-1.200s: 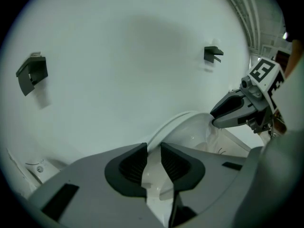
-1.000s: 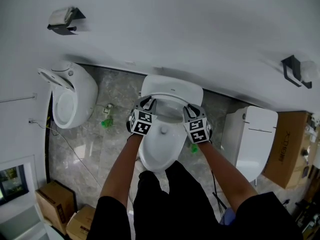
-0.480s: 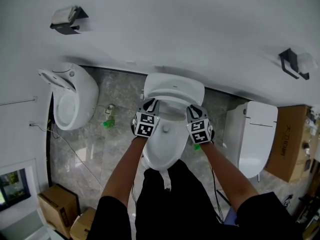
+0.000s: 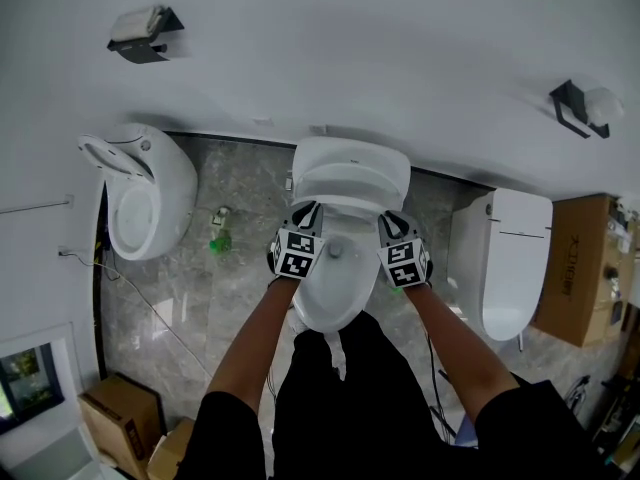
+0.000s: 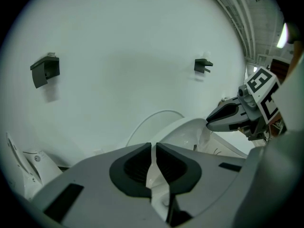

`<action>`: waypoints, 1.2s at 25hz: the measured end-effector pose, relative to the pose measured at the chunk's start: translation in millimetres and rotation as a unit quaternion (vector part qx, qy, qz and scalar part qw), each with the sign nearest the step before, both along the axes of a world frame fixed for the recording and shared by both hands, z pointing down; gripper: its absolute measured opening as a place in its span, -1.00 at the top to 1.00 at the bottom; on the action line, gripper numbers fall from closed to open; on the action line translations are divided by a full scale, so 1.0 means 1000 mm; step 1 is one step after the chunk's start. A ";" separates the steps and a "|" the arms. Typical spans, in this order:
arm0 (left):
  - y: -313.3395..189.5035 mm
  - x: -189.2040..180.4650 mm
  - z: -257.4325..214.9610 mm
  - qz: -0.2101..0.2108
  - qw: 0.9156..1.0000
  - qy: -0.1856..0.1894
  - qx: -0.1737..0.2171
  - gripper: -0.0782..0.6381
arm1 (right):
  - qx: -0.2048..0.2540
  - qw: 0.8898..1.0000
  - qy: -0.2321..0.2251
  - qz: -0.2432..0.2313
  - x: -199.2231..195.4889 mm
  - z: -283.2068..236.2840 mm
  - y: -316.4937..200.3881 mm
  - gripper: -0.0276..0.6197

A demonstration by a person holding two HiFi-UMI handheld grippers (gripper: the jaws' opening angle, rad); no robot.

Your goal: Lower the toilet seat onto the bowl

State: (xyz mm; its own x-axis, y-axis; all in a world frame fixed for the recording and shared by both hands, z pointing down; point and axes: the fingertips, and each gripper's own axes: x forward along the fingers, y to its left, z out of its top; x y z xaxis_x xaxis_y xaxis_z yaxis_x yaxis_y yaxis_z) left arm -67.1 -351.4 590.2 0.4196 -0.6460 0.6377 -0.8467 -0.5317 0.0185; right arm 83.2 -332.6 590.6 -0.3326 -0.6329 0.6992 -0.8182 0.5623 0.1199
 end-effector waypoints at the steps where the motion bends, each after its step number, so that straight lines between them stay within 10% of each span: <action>1: 0.006 -0.001 0.000 0.000 1.000 0.002 0.000 0.68 | 0.000 1.000 0.004 0.001 -0.001 0.000 0.005 0.72; 30: 0.179 -0.029 0.021 0.074 0.997 0.009 -0.037 0.68 | -0.025 0.995 0.085 0.043 -0.032 0.022 0.175 0.72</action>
State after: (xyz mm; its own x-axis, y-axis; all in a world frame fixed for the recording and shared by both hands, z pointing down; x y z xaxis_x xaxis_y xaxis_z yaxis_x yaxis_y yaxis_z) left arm -96.2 -172.5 611.1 0.5187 -0.5277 0.6727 -0.7583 -0.6474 0.0768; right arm 51.6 -157.4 612.2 -0.1530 -0.6165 0.7724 -0.8334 0.5005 0.2344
